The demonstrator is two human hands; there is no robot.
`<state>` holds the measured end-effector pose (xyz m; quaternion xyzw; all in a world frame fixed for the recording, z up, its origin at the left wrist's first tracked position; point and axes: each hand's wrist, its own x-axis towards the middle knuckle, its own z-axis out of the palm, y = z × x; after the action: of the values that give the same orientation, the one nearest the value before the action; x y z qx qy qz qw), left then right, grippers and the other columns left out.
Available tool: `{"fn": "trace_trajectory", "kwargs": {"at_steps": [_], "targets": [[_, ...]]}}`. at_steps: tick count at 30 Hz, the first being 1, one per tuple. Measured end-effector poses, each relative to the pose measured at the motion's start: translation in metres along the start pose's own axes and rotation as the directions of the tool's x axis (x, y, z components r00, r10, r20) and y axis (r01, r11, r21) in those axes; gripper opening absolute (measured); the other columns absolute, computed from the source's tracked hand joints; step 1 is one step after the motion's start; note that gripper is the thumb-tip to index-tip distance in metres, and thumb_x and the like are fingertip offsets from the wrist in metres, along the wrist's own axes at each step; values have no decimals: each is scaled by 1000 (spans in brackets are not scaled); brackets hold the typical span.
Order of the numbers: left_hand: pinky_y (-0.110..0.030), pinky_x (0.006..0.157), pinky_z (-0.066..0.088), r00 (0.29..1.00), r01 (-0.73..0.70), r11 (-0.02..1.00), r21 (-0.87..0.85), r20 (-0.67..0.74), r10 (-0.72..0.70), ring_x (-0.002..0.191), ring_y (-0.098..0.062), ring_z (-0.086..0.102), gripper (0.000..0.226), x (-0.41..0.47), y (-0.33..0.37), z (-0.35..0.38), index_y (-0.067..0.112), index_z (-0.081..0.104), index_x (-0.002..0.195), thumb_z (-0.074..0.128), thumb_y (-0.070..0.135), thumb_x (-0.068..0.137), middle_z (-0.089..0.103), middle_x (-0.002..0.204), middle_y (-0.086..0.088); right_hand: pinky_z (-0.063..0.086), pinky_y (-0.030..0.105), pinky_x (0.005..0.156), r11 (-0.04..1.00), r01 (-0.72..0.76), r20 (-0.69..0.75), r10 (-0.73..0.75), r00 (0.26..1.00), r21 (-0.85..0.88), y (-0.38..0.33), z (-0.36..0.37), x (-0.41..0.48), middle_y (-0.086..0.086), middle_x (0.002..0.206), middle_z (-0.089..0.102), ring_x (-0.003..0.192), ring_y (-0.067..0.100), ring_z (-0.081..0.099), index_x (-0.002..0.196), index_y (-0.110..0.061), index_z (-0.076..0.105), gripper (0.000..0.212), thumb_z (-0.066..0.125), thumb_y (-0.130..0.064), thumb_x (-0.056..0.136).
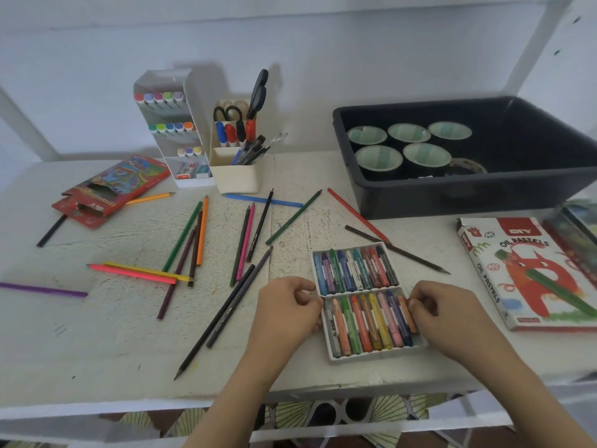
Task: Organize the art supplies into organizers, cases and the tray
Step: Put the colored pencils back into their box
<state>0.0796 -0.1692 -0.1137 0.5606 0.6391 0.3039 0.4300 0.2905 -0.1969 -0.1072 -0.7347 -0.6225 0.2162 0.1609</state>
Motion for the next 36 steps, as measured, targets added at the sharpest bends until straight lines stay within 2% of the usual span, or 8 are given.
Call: {"fn": "trace_trajectory", "kwargs": {"at_steps": [7,12,15,17,20,23,32,36], "targets": [[-32,62,59,999,-25,1000,15,26,25,57,-13,67,22,2,12,25,26,57,84,59,4,86,68,68,-7,33,22,51,999,-37,-62,35,997,-33,22,-10,0,-4,65,57,61,8,50,75,-16,57,18,51,-14,91],[-23,57,57,997,-39,999,-22,72,41,53,-9,66,17,3,21,40,19,59,87,60,2,85,67,62,-4,37,24,50,982,-103,-111,85,990,-160,32,-22,0,-3,66,57,61,9,51,77,-15,57,17,51,-20,92],[-20,54,55,996,-25,999,-46,89,29,52,-9,66,16,3,25,45,15,60,88,59,0,84,67,63,-4,36,19,54,972,-38,-245,-21,969,-232,18,-23,2,-7,80,57,70,5,51,90,-22,53,15,47,-34,95],[-21,55,56,995,-20,998,-61,91,26,53,-9,66,14,3,26,48,13,62,90,61,0,83,68,64,-4,44,22,75,972,109,-205,-153,967,-209,3,-16,8,-7,100,61,87,7,53,111,-24,55,28,41,-42,96],[-11,50,49,996,-29,998,-52,79,33,51,-2,64,13,5,28,50,13,64,92,65,4,82,68,63,-1,14,36,115,929,290,-21,-303,953,-232,-13,2,20,-5,148,38,136,11,31,144,-24,34,68,11,-58,89],[-11,49,47,996,-28,998,-58,79,33,51,-4,65,15,5,29,50,12,67,92,62,3,82,68,59,1,-15,38,115,885,347,109,-330,938,-311,-13,16,28,-7,159,4,144,7,-5,151,-23,4,86,-14,-67,80],[-18,52,53,996,-13,993,-116,81,22,53,-11,67,17,5,28,53,14,66,86,60,-2,81,69,59,-2,-15,41,116,900,329,117,-308,944,-286,-10,22,29,-4,159,7,145,8,-4,151,-22,6,97,-22,-71,72],[-29,60,58,998,-14,998,-62,61,18,59,-15,68,18,8,25,54,11,67,96,65,6,80,70,69,-2,-19,39,114,923,331,137,-309,941,-196,-8,17,30,-8,158,8,142,2,-7,151,-25,8,77,-6,-63,86]]}}
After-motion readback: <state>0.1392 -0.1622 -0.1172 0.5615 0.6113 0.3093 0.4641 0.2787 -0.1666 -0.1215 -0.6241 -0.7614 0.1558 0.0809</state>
